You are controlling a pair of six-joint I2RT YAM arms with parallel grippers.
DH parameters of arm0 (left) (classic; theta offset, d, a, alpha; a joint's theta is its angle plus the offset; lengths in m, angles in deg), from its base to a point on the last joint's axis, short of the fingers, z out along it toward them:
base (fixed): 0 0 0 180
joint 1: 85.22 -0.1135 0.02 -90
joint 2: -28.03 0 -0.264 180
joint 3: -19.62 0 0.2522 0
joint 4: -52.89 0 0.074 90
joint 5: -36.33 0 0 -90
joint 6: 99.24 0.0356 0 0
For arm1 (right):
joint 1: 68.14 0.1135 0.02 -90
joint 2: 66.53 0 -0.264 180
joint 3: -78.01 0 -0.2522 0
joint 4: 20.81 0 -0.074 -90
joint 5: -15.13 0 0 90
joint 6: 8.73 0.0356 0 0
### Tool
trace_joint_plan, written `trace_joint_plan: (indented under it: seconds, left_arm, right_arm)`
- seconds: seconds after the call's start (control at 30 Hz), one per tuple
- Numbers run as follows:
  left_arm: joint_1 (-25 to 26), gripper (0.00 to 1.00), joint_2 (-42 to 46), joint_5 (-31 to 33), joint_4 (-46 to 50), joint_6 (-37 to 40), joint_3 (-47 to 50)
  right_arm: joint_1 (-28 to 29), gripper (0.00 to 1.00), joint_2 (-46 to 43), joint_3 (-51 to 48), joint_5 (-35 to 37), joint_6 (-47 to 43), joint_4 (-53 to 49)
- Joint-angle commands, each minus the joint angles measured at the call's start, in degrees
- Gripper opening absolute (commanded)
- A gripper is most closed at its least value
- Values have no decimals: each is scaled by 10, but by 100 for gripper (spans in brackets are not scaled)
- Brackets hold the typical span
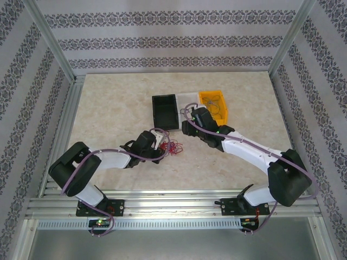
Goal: Untangle the cables
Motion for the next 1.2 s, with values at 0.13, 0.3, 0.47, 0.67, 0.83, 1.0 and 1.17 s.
trace_joint_plan:
  seconds: [0.13,0.3,0.47,0.67,0.83,1.0,1.17]
  left_arm:
    - [5,0,-35,9,-38,-1,-9]
    - [5,0,-34,11,-36,-1,-5]
    - [5,0,-24,15,-30,-2,3]
    - [5,0,-15,21,-28,-2,10]
    - [5,0,-13,22,-28,-2,12]
    - [5,0,-13,22,-26,-2,11]
    - [5,0,-15,23,-25,-2,12]
  right_arm:
    - [4,53,16,-43,-128,-32,17]
    - [14,43,48,-30,-171,-37,37]
    - [14,35,78,-15,-213,-38,39]
    - [15,31,105,-12,-229,-41,31]
    - [14,28,115,-12,-233,-40,35]
    - [14,29,117,-9,-238,-42,35]
    - [13,30,70,-25,-212,-44,42]
